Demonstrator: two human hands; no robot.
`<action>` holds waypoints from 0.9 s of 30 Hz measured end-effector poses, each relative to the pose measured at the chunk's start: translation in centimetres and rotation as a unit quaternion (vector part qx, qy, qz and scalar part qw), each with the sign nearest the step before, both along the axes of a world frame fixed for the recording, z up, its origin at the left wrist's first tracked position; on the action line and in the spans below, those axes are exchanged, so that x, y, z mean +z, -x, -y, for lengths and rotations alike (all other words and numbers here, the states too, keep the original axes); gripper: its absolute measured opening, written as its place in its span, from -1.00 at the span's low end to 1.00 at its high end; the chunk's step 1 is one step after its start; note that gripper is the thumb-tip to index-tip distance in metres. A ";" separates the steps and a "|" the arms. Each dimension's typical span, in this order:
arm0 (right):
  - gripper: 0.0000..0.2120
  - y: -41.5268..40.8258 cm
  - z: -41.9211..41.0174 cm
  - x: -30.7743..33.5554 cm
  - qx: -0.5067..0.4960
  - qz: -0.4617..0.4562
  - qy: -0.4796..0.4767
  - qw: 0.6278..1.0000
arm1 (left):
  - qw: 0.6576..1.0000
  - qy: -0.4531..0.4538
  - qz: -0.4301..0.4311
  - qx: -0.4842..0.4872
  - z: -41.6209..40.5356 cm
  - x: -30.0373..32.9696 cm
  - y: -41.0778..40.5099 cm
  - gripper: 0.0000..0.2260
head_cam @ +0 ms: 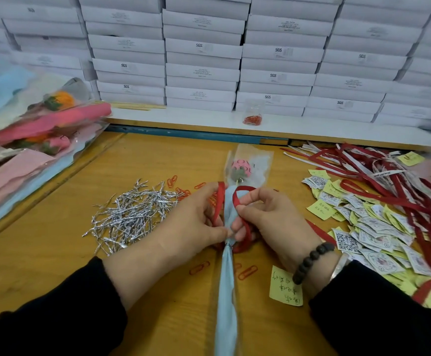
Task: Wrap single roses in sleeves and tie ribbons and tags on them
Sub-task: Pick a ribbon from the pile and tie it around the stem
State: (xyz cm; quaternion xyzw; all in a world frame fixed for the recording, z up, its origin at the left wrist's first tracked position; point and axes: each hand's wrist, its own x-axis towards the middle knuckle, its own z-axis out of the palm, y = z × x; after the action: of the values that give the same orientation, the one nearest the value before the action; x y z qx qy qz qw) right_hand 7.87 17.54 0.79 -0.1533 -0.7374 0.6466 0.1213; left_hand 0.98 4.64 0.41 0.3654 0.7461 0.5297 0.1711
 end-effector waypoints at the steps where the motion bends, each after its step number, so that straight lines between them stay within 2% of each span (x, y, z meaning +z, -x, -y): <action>1: -0.94 0.0 -0.1 0.0 0.004 0.010 -0.014 1.000 | 1.000 -0.009 0.001 0.006 0.0 0.1 0.0 -0.54; 5: -0.93 0.0 -0.3 0.0 0.040 0.033 -0.082 0.995 | 0.999 0.024 -0.045 0.013 0.0 0.2 -0.2 -0.41; 6: -0.92 0.0 -0.3 0.1 0.046 0.035 -0.096 0.994 | 0.998 0.016 -0.053 0.015 0.0 0.2 -0.3 -0.47; 8: -0.88 0.0 -0.4 0.1 0.053 0.036 -0.117 0.991 | 0.997 -0.027 -0.073 0.023 0.0 0.5 -0.4 -0.71; 10: -0.84 -0.1 -0.4 0.1 0.059 0.040 -0.131 0.989 | 0.991 -0.081 -0.096 0.045 0.0 0.6 -0.6 -0.82; 15: -0.79 -0.1 -0.5 0.1 0.076 0.045 -0.159 0.983 | 0.981 -0.175 -0.058 0.057 -0.1 0.9 -0.6 -0.67; 20: -0.88 -0.3 -0.6 0.3 0.102 0.046 -0.151 0.982 | 0.991 -0.120 -0.057 -0.002 0.0 0.3 -0.3 -0.62; 27: -0.88 -0.5 -0.7 0.3 0.117 0.025 -0.112 0.986 | 0.987 0.001 -0.157 0.022 0.1 -0.4 0.3 -0.56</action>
State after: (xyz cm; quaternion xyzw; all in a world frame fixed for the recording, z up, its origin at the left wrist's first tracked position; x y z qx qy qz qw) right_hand 8.39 18.23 1.13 -0.0676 -0.8209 0.5655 0.0423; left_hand 0.67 4.59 0.05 0.4277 0.7717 0.4689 0.0407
